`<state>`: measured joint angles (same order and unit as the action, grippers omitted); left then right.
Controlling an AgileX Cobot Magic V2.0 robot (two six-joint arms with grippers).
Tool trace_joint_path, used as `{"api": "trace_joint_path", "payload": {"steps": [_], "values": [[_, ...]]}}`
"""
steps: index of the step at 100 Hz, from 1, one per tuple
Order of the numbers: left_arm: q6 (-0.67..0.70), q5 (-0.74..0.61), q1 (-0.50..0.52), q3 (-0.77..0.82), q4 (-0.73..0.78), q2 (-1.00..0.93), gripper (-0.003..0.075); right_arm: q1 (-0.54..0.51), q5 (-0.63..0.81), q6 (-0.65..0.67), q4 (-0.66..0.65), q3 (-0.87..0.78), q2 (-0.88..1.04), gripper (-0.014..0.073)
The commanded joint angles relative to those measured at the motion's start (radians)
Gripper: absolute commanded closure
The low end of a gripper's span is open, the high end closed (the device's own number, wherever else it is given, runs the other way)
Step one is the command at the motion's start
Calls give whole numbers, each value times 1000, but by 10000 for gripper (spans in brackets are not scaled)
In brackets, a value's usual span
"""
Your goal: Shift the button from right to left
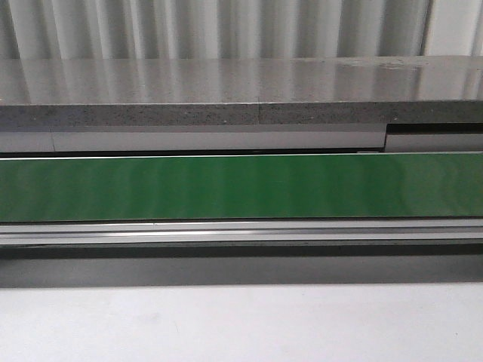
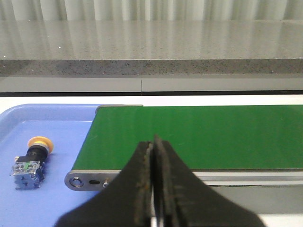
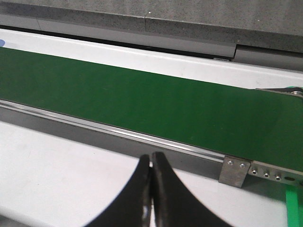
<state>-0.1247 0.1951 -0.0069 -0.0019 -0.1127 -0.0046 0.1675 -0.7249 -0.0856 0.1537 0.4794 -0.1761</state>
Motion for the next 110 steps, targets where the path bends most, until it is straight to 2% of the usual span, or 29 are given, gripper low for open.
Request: {"api": "trace_joint_path", "payload": {"steps": [1,48,58,65,80,89,110], "values": [[10,-73,1,25,-2,-34,740,-1,69,-7,5,26,-15,660],[10,-73,1,25,-2,-34,740,-1,69,-7,5,26,-15,660],[10,-73,1,25,-2,-34,740,-1,119,-7,3,16,-15,660],[10,-73,1,25,-2,-34,740,-17,210,-2,-33,-16,-15,660],[10,-73,1,25,-2,-34,740,-99,556,99,-135,-150,-15,660],[10,-73,1,25,-2,-34,740,-143,712,106,-154,-242,-15,660],[10,-73,1,25,-2,-34,740,-200,875,113,-154,-431,24,660]]}}
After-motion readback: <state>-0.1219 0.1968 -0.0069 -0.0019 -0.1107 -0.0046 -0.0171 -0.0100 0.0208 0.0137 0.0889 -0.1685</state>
